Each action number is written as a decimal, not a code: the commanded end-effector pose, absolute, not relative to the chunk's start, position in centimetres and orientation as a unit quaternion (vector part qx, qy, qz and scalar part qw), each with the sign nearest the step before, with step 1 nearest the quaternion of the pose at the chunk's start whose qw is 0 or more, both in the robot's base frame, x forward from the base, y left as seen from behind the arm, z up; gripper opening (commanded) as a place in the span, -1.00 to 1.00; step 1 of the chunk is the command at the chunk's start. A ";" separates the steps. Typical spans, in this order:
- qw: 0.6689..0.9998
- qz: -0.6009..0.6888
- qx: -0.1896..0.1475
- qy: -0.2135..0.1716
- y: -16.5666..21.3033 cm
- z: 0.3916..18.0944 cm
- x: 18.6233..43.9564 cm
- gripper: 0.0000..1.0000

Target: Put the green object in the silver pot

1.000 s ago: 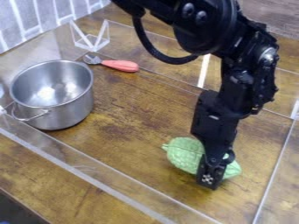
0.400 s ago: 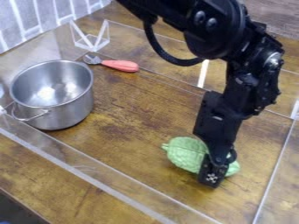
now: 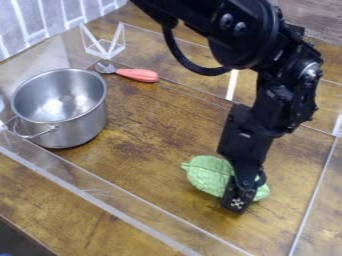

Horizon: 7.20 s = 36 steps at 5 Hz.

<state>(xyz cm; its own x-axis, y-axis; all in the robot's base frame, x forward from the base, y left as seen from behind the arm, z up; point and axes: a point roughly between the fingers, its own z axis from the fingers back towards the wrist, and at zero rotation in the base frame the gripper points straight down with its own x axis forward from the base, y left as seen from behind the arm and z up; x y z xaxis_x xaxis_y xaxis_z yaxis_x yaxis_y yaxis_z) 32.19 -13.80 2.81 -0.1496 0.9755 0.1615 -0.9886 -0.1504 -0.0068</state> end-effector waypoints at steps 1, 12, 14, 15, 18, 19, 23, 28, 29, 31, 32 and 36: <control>0.644 0.761 0.035 -0.069 -14.9 4.4 33.6 -1.00; 0.706 0.699 0.055 -0.100 -16.4 6.3 33.1 -1.00; 0.725 0.678 0.055 -0.106 -15.4 7.7 32.9 -1.00; 0.739 0.663 0.054 -0.110 -14.7 8.1 32.7 -1.00; 0.761 0.637 0.051 -0.117 -11.8 6.8 32.3 -1.00; 0.753 0.645 0.053 -0.117 -12.2 6.7 32.6 -1.00; 0.780 0.611 0.048 -0.125 -13.5 7.9 34.4 -1.00; 0.804 0.582 0.040 -0.120 -14.1 5.5 36.4 -1.00; 0.811 0.571 0.039 -0.120 -13.0 4.6 36.7 -1.00; 0.811 0.570 0.044 -0.126 -13.2 4.2 37.9 -1.00; 0.821 0.554 0.043 -0.129 -13.1 4.6 37.9 -1.00; 0.854 0.490 0.056 -0.165 -14.6 9.8 34.9 -1.00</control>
<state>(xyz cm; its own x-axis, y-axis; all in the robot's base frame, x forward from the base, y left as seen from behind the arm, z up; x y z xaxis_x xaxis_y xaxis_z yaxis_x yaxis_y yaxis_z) 34.72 -14.05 7.13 0.4696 0.8175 0.3336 -0.8678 0.4969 0.0038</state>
